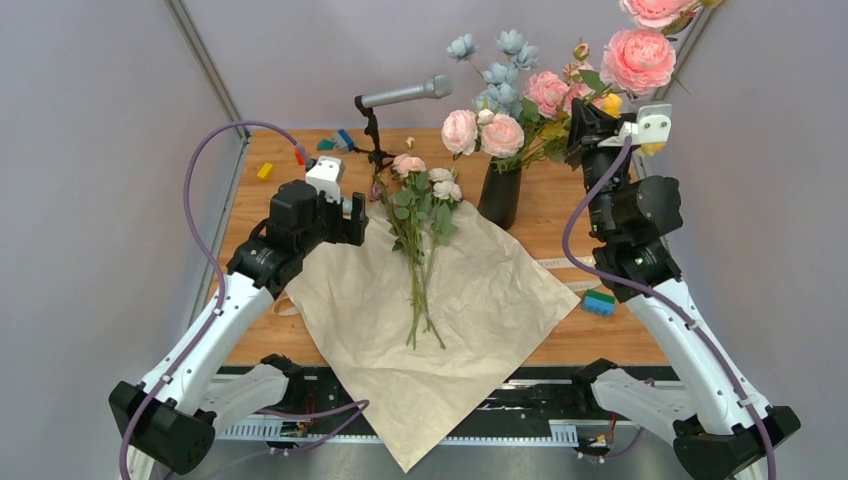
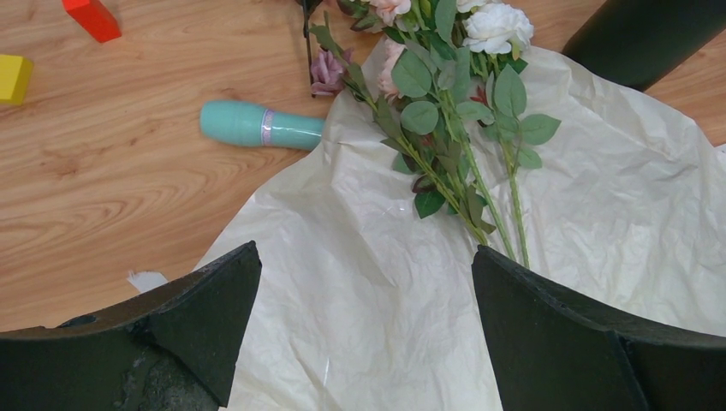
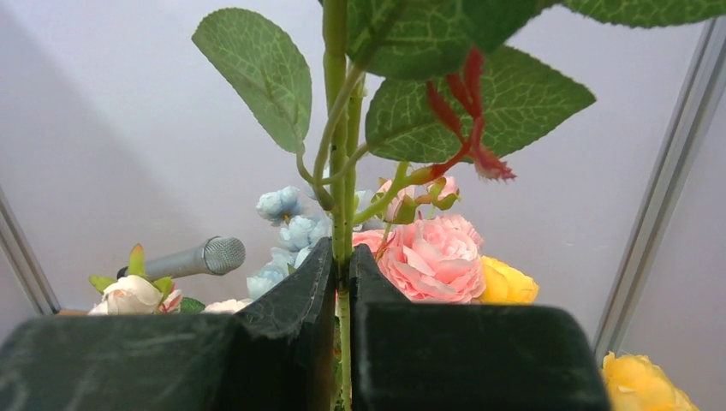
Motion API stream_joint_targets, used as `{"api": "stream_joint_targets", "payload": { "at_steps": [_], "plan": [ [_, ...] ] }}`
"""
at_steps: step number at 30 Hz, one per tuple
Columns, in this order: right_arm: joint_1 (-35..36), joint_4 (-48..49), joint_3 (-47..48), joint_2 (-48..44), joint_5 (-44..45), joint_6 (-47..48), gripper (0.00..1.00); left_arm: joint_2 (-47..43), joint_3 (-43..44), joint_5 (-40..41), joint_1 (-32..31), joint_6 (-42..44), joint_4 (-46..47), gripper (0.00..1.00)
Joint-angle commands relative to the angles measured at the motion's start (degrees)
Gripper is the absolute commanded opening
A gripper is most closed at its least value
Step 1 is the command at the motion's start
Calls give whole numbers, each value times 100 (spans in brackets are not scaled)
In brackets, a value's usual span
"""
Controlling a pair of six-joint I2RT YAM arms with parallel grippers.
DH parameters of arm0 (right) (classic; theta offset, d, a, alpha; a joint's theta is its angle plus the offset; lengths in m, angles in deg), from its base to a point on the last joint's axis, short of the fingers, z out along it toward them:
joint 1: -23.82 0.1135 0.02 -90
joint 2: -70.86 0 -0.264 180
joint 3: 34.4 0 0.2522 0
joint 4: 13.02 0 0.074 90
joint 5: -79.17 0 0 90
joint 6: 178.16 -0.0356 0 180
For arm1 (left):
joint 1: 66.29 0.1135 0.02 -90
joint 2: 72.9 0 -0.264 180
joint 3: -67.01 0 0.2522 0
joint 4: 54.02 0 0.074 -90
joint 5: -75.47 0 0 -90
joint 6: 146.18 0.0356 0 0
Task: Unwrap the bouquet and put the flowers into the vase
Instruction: Insert the fake flower into the vase.
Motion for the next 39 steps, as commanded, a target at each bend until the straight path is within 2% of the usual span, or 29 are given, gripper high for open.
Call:
{"api": "stream_joint_targets", "payload": {
  "at_steps": [1,9,39],
  "plan": [
    [-21,50,346,22,-115,-388,0,-81,163,83,30,47,89,100],
    [-31,-222,501,57,-82,-623,0,-90,162,83,30,55,90,100],
    [-25,307,-212,506,-360,-587,0,-65,154,101,28,64,80,100]
  ]
}}
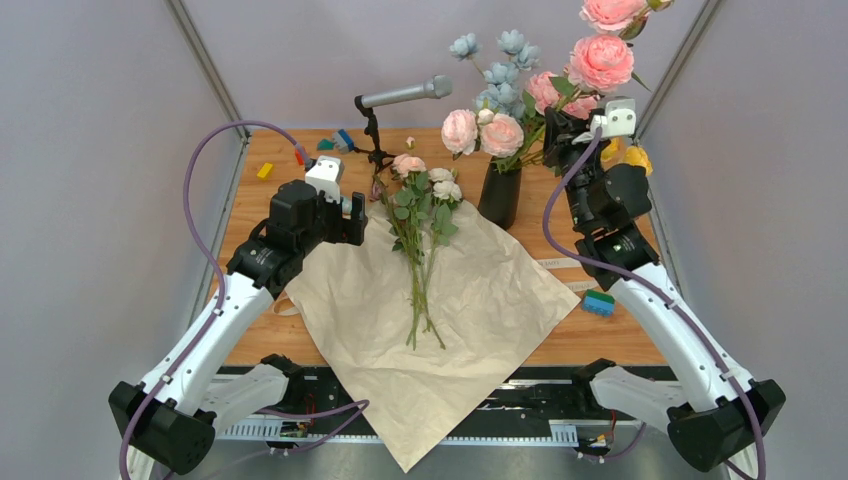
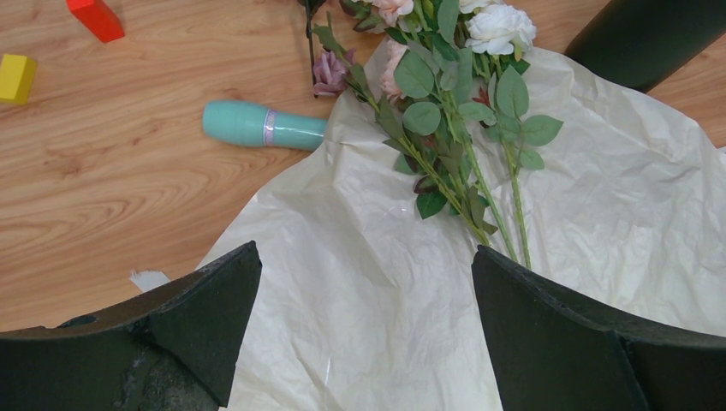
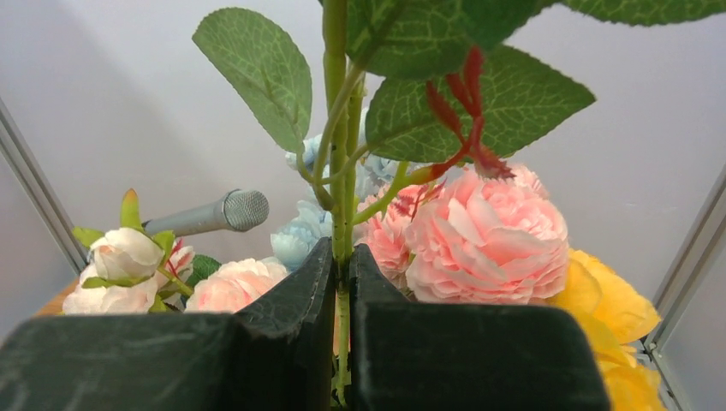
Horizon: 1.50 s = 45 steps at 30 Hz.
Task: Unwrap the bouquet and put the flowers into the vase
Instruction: Insert the fake flower into the vase.
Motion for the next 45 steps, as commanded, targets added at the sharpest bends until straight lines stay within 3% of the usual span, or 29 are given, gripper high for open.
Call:
{"api": "stream_joint_targets", "payload": {
  "at_steps": [1,45],
  "plan": [
    [-22,261,-72,75,-164,-90,0,-59,154,61,29,62,82,100],
    [-22,192,-1018,966,-559,-602,0,-76,162,27,30,45,71,100]
  ]
}}
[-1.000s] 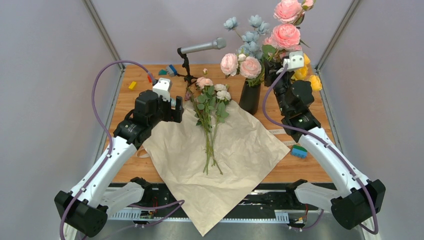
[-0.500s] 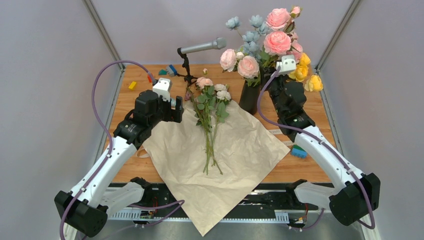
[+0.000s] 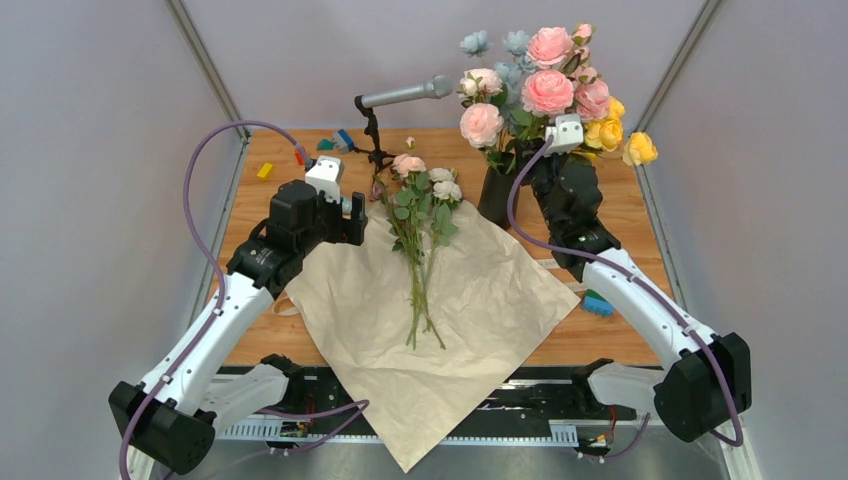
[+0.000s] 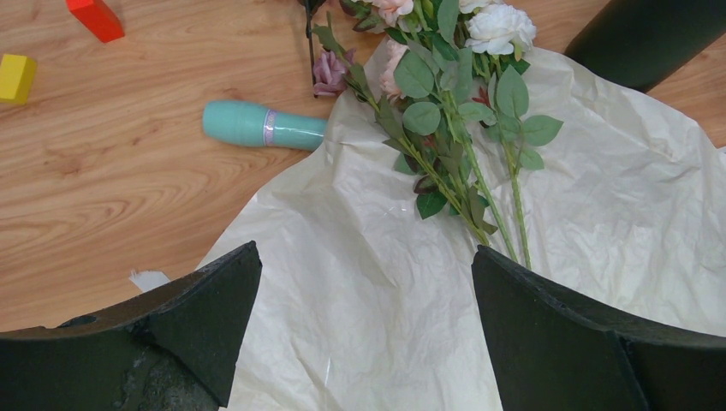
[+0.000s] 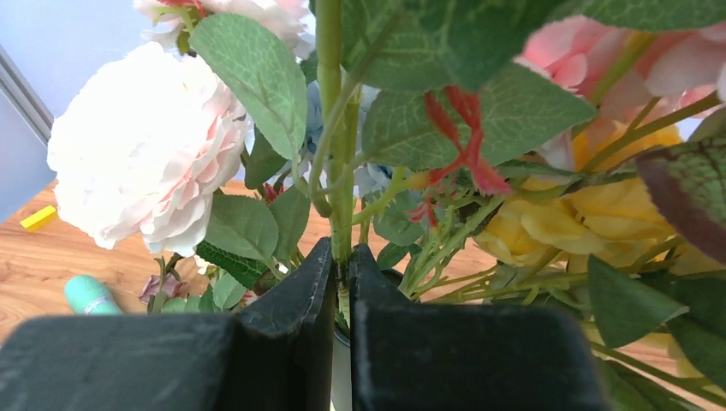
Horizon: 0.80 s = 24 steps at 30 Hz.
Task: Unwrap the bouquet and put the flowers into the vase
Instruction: Insert the fake flower into the vase.
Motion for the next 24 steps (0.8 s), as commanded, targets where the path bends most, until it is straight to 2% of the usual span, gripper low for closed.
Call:
{"api": "stream_joint_targets", "payload": {
  "at_steps": [1,15,24],
  "plan": [
    [15,-175,-136,105,-168,-263,0,-76,162,29,30,45,71,100],
    [21,-281,-198,305,-325,-366,3,-85,163,11,28,45,72,100],
    [26,-341,-216,329,-344,-379,20,-93,163,5,30,44,62,100]
  ]
}}
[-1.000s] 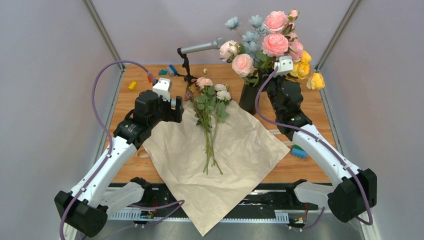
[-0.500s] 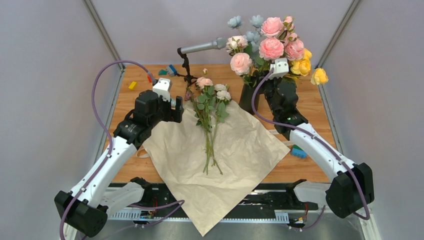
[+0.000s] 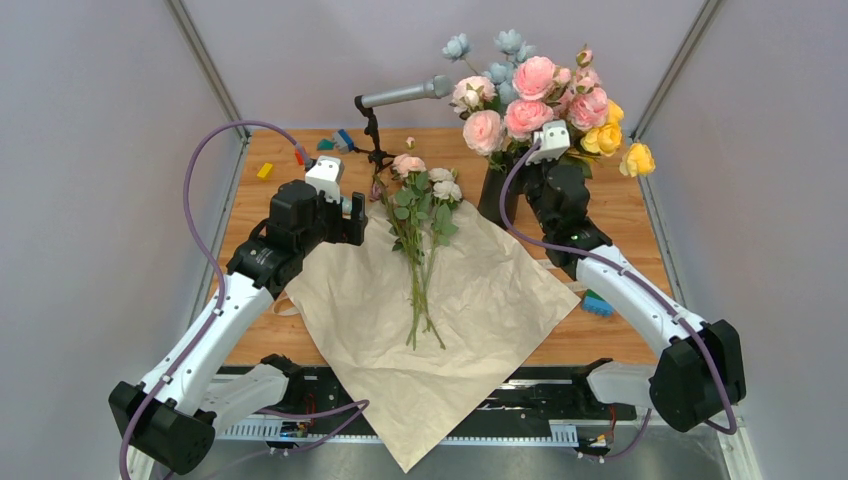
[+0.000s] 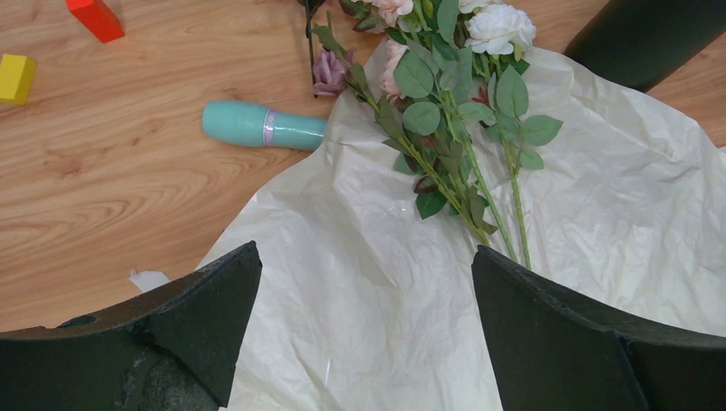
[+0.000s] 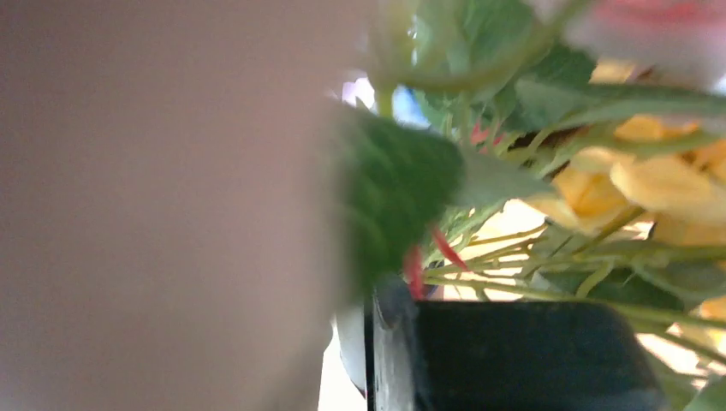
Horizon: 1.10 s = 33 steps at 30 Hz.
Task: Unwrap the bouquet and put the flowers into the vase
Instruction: Insert the fake flower into the vase.
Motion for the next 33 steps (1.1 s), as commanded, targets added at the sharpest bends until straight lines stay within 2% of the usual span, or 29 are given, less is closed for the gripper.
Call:
{"api": "stream_joint_targets", "payload": {
  "at_steps": [1,11,33],
  "plan": [
    [33,-155,-51,57,-196,-210,22,-94,158,5,30,45,62,100],
    [32,-199,-58,23,-221,-215,38,-96,161,-4,30,42,62,100],
    [142,-748,-283,-589,-513,-254,57,9,145,-128,30,-90,89,100]
  ]
}}
